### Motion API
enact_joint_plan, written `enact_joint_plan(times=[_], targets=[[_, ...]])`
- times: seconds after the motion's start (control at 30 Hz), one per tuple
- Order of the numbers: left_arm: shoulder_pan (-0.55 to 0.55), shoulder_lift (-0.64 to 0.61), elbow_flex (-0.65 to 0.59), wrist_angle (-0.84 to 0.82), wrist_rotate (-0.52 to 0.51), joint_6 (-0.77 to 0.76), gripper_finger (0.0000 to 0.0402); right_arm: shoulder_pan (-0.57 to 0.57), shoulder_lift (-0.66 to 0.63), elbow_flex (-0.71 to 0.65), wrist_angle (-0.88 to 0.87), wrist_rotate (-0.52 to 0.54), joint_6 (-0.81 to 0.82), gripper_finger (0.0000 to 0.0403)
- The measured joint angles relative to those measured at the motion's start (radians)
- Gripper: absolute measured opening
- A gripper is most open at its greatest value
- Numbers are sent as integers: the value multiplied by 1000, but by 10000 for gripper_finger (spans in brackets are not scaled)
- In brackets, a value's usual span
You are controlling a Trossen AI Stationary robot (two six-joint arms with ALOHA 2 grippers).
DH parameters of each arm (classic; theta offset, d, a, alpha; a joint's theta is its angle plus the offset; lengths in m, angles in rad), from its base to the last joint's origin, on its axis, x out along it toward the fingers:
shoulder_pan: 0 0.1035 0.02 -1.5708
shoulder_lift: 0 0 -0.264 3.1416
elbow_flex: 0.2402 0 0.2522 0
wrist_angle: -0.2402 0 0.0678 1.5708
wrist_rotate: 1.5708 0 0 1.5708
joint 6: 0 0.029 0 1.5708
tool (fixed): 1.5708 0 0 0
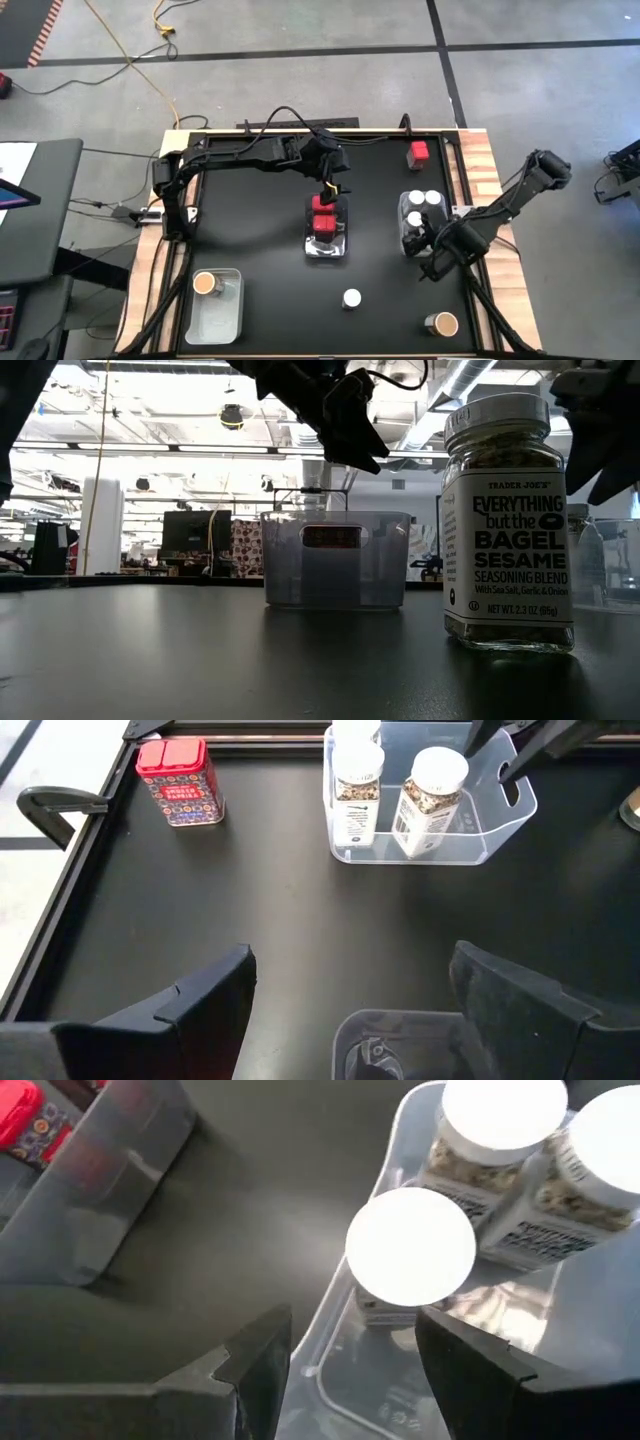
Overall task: Sort spices by type
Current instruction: Put the white seasoning bottle into the transparent bin
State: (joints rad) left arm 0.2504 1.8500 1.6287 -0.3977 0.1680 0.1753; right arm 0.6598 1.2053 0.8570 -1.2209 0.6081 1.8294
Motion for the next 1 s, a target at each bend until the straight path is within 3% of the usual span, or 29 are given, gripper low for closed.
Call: enact_joint_plan(times=[0.6, 1.0], targets=[[0, 0, 0, 0, 0, 0, 320, -75, 0, 0, -22, -91, -58, 239], [0, 0, 0, 0, 0, 0, 320, -171, 0, 0, -5, -86, -259, 239]])
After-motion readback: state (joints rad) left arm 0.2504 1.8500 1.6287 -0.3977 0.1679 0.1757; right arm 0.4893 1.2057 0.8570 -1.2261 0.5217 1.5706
